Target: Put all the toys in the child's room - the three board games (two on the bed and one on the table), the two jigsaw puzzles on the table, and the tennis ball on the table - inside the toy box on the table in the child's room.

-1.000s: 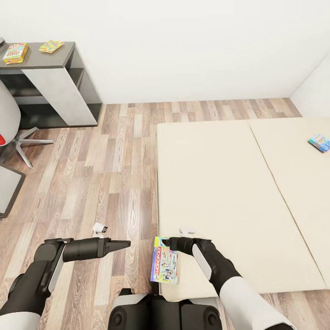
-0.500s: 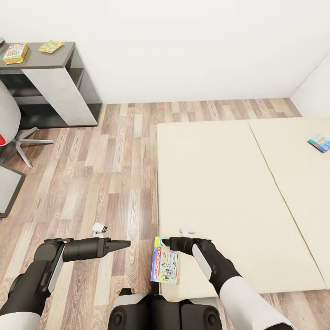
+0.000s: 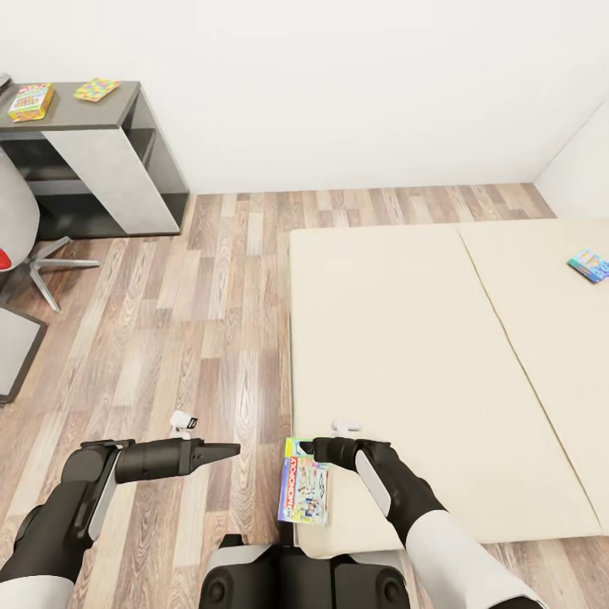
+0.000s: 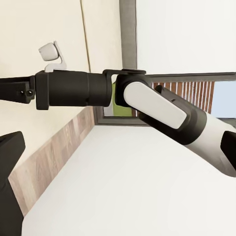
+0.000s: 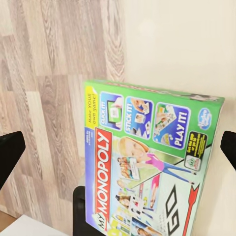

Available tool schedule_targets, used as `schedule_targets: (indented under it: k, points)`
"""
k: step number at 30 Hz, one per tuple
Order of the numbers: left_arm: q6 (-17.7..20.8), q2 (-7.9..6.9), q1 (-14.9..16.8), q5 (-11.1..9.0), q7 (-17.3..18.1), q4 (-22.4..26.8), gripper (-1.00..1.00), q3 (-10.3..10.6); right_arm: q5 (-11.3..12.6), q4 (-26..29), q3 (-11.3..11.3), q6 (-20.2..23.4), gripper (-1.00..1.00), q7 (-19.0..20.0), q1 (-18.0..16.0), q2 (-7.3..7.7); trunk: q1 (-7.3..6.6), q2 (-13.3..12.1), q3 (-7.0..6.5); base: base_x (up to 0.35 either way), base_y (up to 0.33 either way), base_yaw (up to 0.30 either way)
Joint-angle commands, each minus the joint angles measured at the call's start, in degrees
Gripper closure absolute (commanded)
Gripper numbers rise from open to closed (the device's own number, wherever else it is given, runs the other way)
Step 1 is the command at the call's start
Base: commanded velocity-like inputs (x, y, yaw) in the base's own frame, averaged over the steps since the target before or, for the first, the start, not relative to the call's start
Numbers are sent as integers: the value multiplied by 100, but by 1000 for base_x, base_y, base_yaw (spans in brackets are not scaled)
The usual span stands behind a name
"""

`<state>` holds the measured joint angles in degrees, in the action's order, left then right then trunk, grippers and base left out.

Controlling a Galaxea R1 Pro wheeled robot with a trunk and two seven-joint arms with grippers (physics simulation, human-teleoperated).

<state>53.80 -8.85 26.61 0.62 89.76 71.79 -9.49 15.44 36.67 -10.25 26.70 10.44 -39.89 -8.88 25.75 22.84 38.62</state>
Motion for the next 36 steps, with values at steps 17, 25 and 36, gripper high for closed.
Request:
schedule_targets:
  k: [17, 25, 36]
  points:
    - [66, 3, 2, 8, 0, 2, -100, 0, 12, 7, -3, 28, -100, 2, -2, 10, 3, 8, -147, 0, 0, 46]
    - [69, -2, 2, 8, 1, 2, -100, 0, 12, 7, -3, 28, -100, 2, -2, 10, 3, 8, -220, 0, 0, 71]
    - [69, -11, 2, 7, 14, 2, -100, -9, 12, 7, -3, 28, -100, 2, -2, 9, 3, 8, -321, 0, 0, 71]
